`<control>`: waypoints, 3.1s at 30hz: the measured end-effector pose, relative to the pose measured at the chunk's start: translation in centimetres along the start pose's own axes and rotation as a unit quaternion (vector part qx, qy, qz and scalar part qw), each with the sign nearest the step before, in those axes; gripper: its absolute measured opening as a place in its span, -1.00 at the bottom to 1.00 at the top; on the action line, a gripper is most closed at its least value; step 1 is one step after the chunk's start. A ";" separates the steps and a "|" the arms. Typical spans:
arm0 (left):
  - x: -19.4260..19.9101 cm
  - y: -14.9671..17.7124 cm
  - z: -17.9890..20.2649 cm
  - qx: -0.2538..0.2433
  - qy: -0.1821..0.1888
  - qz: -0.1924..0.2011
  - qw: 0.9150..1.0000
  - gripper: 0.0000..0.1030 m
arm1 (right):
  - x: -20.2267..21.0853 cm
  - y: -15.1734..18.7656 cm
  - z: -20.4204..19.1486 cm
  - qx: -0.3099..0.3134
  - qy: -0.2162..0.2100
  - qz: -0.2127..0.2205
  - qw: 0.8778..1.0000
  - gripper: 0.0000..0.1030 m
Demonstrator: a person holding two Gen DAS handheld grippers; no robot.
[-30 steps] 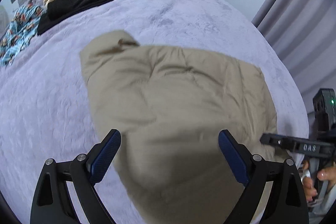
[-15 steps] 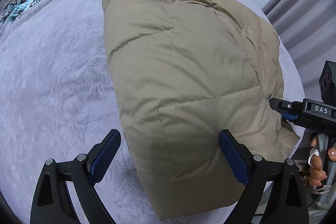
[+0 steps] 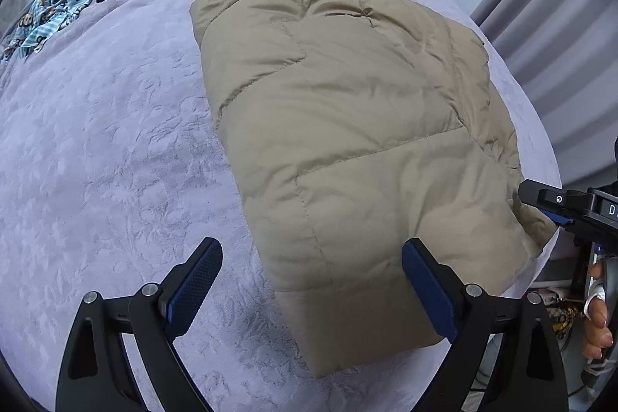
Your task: Fold large clothes
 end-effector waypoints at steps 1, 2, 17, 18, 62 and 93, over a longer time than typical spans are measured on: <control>0.2 0.0 -0.1 0.003 0.000 0.001 1.000 0.85 | 0.1 0.0 -0.1 0.002 0.002 0.000 1.000 0.06; 0.4 0.0 -0.3 0.006 -0.002 0.003 1.000 0.85 | 0.3 0.1 -0.2 0.003 0.003 -0.001 1.000 0.07; 1.9 -3.3 -4.5 0.112 -0.072 0.014 0.991 1.00 | -0.6 -7.0 -2.7 0.050 -0.036 -0.033 0.998 0.33; 1.8 -3.6 -4.6 0.118 -0.080 0.014 0.990 1.00 | -1.1 -7.8 -3.1 0.051 -0.042 -0.037 0.997 0.38; -1.5 -5.8 -3.1 0.130 -0.100 -0.033 0.986 1.00 | -2.7 -11.3 4.0 0.052 -0.060 -0.101 0.992 1.00; -9.6 -4.7 -7.0 0.249 0.341 -0.035 0.906 1.00 | -7.7 -9.5 1.3 0.014 -0.258 -0.211 0.943 1.00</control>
Point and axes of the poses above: each gripper's, at about its wrist camera, not at the fingertips, and x roughly against the way its jaws point, z to its right, y to its underside, the point moved 7 cm from there along -x, roughly the way its jaws point, and after that the axes turned 4 degrees about -x, right-handed, at the moved point
